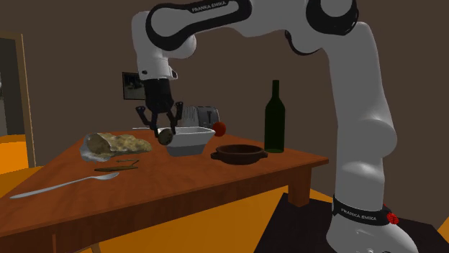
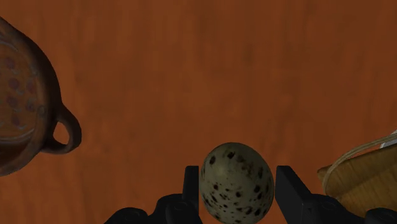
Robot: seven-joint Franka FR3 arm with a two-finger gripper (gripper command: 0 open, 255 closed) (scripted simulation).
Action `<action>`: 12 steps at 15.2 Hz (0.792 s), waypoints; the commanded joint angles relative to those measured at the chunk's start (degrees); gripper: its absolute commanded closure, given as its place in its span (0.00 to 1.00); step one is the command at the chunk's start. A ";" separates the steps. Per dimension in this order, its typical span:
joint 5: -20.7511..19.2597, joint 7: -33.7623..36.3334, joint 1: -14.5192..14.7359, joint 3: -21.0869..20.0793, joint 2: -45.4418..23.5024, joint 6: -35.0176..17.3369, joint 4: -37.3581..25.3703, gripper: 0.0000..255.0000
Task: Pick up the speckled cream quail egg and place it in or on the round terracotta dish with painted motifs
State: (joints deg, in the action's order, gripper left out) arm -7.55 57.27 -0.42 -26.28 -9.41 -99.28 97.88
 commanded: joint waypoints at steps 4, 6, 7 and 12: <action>0.38 -0.51 -0.05 -0.05 0.70 3.67 -3.05 1.00; 0.40 -0.61 0.01 -0.09 0.70 5.21 -4.59 1.00; 0.40 -0.64 0.04 -0.10 0.68 5.76 -5.16 1.00; 4.76 -7.16 -3.69 2.20 12.41 2.97 7.76 1.00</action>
State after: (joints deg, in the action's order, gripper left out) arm -3.85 51.53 -3.44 -24.58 0.14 -95.61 102.45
